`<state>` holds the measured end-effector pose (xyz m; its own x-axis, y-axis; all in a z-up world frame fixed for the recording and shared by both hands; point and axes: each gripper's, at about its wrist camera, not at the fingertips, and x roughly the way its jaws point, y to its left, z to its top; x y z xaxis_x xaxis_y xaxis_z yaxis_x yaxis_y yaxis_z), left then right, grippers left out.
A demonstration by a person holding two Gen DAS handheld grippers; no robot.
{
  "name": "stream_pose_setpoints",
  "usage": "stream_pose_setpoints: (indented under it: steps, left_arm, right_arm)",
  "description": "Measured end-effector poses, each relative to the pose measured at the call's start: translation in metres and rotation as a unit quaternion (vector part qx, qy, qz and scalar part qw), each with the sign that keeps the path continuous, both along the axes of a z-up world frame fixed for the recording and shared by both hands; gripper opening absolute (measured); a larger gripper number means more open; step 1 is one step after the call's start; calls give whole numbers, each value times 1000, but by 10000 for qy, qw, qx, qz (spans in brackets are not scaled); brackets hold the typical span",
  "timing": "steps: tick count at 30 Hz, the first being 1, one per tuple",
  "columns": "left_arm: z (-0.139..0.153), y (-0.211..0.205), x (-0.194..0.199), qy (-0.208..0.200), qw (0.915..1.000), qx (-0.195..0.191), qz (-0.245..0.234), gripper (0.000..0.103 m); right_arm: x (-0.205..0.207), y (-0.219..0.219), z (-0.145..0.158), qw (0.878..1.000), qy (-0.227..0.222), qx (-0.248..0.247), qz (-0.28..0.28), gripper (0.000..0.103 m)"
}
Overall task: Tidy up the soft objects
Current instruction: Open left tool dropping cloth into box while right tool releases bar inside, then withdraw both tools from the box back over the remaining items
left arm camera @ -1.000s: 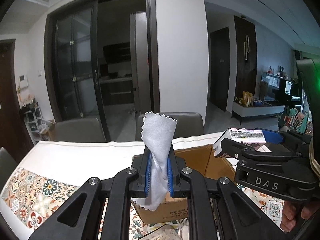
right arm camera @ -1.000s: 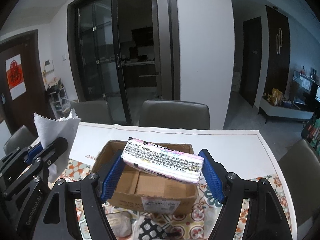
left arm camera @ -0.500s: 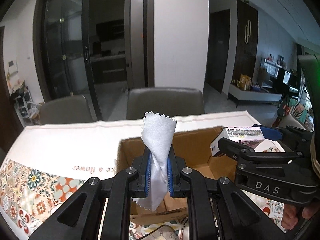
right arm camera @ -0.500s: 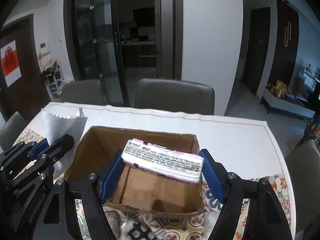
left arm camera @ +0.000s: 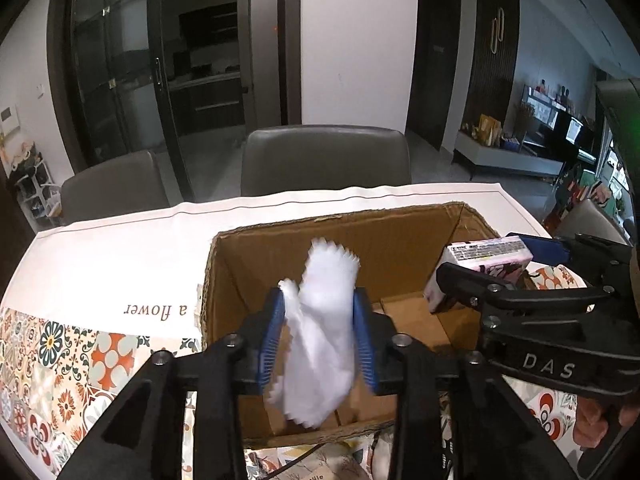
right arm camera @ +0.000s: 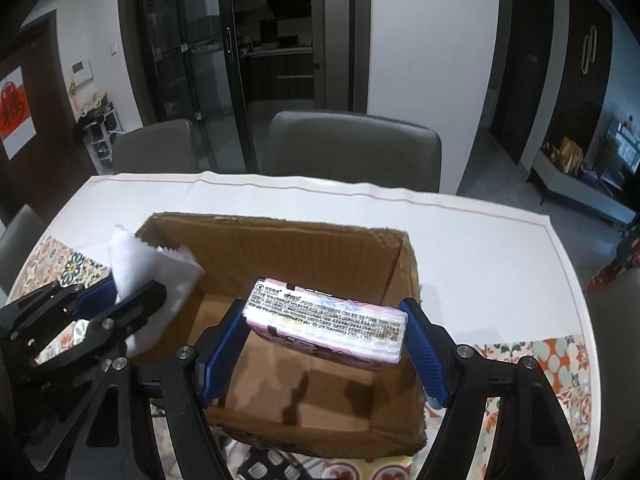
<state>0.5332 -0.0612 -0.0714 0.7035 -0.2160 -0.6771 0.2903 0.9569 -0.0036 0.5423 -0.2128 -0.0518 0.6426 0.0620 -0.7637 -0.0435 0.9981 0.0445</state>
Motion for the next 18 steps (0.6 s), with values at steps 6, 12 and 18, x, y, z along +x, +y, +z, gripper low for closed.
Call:
stream_pose_setpoints:
  steps: [6, 12, 18]
  left_arm:
    - [0, 3, -4, 59, 10000, -19, 13, 55]
    - [6, 7, -14, -32, 9998, 112, 183, 63]
    - [17, 17, -25, -93, 9992, 45, 378, 64]
  right_arm:
    - [3, -5, -5, 9998, 138, 101, -76, 77]
    - [2, -6, -5, 9998, 134, 143, -56, 82]
    - [-6, -5, 6, 9999, -54, 63, -132, 84]
